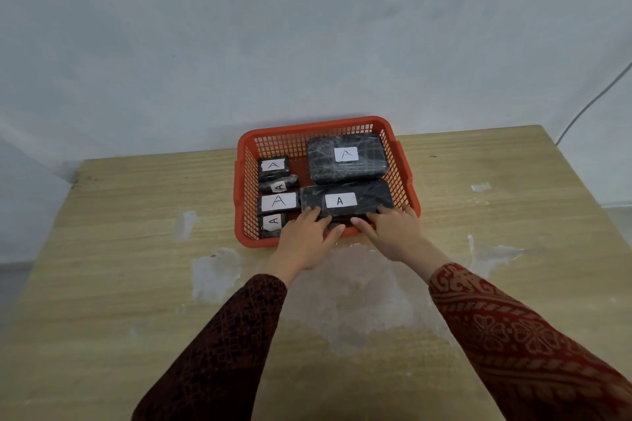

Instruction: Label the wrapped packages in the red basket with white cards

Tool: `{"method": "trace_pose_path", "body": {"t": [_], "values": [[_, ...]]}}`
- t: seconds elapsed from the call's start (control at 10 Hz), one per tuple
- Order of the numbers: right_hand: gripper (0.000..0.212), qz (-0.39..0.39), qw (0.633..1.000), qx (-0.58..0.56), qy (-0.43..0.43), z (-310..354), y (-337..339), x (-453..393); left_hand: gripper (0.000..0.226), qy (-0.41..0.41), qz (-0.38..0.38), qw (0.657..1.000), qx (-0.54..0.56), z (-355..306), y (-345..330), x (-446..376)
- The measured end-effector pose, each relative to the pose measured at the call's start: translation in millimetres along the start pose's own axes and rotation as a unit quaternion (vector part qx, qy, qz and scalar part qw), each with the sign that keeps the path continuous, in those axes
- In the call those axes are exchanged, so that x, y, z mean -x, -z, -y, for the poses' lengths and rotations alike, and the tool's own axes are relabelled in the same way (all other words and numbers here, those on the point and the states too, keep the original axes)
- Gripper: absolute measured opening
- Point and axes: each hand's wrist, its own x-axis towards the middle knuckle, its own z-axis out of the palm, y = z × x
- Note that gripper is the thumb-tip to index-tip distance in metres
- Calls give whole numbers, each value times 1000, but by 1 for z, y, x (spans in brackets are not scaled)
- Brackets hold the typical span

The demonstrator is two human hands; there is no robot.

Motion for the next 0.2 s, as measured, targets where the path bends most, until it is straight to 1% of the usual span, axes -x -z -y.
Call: {"method": "trace_pose_path", "body": {"t": [0.1, 0.2], "values": [[70, 29, 1000, -4, 0, 2, 5, -1, 66, 3, -33, 999, 3, -3, -2, 5], [65, 69, 997, -15, 11, 7, 16, 3, 65, -6, -10, 1000, 11, -7, 5, 15]]}}
